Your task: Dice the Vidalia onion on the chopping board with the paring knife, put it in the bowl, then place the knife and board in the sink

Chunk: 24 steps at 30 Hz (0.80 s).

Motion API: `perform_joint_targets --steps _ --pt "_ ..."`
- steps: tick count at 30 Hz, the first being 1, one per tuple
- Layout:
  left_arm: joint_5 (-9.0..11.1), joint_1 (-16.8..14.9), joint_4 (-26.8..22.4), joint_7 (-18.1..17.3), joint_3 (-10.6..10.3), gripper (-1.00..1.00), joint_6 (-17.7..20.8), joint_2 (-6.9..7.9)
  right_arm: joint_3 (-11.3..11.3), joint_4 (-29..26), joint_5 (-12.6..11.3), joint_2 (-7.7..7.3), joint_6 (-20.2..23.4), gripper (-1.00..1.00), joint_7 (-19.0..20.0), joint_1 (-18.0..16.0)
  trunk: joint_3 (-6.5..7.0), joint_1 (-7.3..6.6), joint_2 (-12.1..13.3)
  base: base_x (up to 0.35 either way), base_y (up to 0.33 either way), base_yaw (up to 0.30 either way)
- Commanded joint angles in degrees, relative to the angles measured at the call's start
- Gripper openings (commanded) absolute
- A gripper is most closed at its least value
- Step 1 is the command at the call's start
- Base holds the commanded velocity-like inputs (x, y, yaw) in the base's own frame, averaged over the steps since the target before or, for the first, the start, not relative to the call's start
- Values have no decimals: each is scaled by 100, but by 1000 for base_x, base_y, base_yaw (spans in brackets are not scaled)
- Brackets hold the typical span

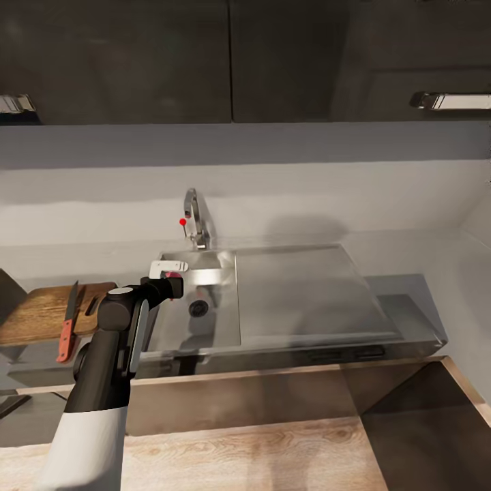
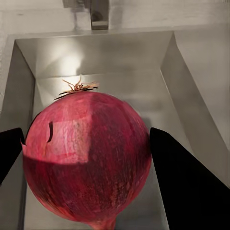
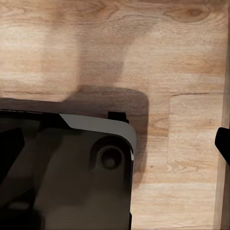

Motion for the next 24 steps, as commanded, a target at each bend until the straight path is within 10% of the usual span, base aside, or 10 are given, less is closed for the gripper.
perform_joint_targets --steps 1,24 --pt "-71 -5 -5 -69 11 -100 16 -6 49 4 -35 0 -23 100 -19 -4 0 3 -10 0 0 0" --pt "-65 -3 0 -69 6 -100 7 -30 53 -14 -23 -31 -345 100 -13 -4 71 3 -10 0 0 0"
